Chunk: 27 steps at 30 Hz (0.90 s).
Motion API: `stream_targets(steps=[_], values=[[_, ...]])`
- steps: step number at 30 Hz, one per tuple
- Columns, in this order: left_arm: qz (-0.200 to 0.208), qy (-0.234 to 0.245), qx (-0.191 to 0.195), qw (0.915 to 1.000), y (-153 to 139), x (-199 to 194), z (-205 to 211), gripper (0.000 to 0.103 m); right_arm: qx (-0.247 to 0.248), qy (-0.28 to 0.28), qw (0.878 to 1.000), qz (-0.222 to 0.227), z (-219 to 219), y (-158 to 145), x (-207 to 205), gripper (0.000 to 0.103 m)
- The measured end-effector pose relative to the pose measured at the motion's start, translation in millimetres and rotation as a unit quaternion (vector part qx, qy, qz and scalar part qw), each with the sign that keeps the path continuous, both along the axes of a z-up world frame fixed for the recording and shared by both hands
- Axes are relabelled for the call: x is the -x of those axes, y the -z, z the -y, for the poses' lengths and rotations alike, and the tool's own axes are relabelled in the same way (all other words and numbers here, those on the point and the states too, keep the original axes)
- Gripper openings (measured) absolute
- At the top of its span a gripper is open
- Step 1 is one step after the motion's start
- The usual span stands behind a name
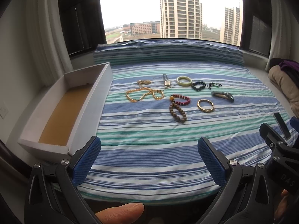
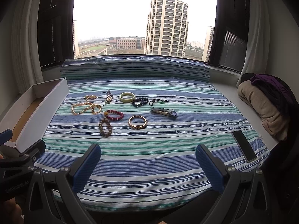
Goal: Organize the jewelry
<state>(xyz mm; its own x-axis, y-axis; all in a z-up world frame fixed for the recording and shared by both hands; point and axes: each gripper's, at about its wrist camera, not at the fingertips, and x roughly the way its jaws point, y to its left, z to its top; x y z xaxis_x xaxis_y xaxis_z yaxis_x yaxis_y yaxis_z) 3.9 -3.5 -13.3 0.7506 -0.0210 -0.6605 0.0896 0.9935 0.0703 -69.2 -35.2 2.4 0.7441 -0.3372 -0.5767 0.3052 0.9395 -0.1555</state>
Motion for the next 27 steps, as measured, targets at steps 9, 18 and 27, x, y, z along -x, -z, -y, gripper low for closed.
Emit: stream_targets(steps=[9,18,27], values=[[-0.002,0.006,-0.003,1.0,-0.3,0.4,6.0,0.103,-0.003,0.004,1.0,0.002,2.6,-0.8,2.3,0.103],[-0.008,0.008,-0.003,0.9999,0.7,-2.4,5.0,0.103,-0.004,0.005,1.0,0.001,4.5,-0.7,2.4,0.103],[-0.011,0.007,-0.002,0.9999,2.0,-7.6,3.8,0.103,-0.003,0.006,1.0,-0.002,4.2,0.1,-0.2,0.103]])
